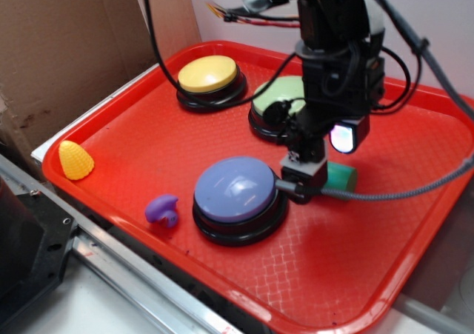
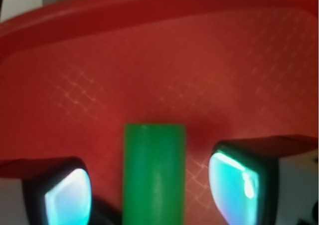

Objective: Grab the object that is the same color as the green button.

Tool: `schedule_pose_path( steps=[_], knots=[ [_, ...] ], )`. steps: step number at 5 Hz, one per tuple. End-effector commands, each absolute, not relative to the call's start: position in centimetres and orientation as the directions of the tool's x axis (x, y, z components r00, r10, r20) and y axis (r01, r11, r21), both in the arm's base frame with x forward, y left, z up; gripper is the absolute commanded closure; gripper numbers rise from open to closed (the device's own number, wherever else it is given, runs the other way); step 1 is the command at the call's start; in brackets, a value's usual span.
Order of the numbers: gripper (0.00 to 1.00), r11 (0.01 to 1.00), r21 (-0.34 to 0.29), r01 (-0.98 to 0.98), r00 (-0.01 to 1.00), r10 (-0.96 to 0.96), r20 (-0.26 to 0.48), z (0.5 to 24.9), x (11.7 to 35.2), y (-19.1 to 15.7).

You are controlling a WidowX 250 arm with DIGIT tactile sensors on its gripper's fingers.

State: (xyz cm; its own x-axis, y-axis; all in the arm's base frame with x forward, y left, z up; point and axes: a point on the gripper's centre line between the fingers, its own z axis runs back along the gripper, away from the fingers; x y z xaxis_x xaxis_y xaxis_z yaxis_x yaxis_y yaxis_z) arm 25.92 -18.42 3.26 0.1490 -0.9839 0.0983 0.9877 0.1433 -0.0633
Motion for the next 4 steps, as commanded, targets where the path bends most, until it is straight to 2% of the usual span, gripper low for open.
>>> schedule_pose_path(
  steps=[1,2,3,4],
  knots=[
    [0.0,0.154,-0.005,0.988,0.154,-0.984,0.091,4.0,25.7,-19.8],
    [0.98,0.149,-0.005,0.989,0.149,-0.986,0.078,3.8,25.8,-20.0],
    [1.0,0.153,0.001,0.988,0.152,-0.986,0.074,3.9,25.8,-20.2],
    [1.0,0.208,0.034,0.978,0.206,-0.977,0.055,5.0,25.8,-20.1]
  ],
)
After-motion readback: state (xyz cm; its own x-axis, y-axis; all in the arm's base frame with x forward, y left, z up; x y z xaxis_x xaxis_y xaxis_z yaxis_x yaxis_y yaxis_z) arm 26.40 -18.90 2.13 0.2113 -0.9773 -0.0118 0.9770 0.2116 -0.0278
